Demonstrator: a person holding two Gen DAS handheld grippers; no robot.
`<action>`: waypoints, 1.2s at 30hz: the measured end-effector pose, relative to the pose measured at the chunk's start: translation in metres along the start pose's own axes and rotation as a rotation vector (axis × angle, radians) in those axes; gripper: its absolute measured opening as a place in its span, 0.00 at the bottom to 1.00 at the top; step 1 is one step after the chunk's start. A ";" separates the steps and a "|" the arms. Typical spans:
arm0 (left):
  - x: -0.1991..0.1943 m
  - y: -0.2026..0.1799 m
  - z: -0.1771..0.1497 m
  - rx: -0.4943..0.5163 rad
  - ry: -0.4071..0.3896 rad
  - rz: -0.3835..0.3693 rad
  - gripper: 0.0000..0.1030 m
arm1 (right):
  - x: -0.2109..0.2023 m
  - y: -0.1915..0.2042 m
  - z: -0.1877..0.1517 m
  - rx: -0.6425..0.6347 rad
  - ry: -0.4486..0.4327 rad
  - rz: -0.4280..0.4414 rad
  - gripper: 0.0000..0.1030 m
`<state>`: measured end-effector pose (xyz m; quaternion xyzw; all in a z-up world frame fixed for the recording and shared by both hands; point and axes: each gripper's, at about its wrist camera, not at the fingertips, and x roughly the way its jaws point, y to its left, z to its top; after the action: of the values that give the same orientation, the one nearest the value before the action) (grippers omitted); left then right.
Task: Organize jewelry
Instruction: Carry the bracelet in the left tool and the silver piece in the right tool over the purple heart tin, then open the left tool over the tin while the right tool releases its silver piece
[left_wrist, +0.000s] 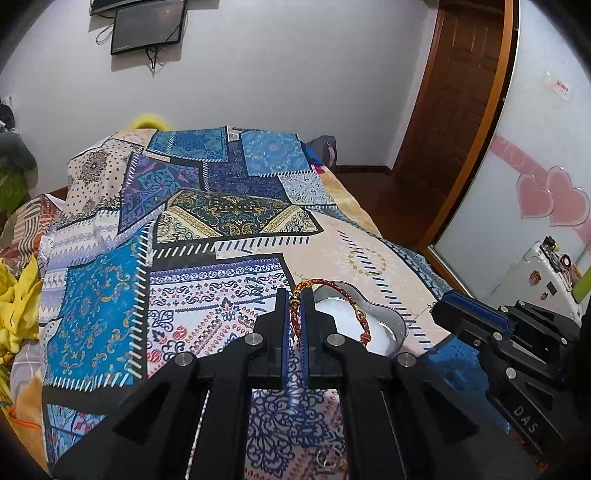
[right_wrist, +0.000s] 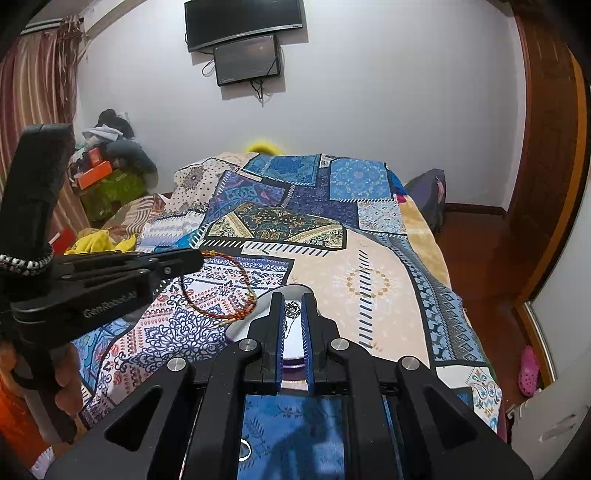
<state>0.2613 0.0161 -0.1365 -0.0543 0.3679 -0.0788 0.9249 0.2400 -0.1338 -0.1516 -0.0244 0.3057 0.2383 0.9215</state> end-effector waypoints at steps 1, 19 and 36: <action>0.004 -0.001 0.000 0.003 0.006 0.002 0.04 | 0.001 -0.001 0.001 0.001 0.003 0.003 0.08; 0.057 -0.013 -0.003 0.053 0.120 0.011 0.04 | 0.038 -0.012 -0.005 0.008 0.119 0.009 0.08; 0.058 -0.018 -0.010 0.085 0.174 0.002 0.06 | 0.045 -0.013 -0.008 0.020 0.191 0.017 0.09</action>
<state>0.2939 -0.0126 -0.1801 -0.0078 0.4431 -0.0978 0.8911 0.2727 -0.1276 -0.1857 -0.0354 0.3947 0.2398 0.8862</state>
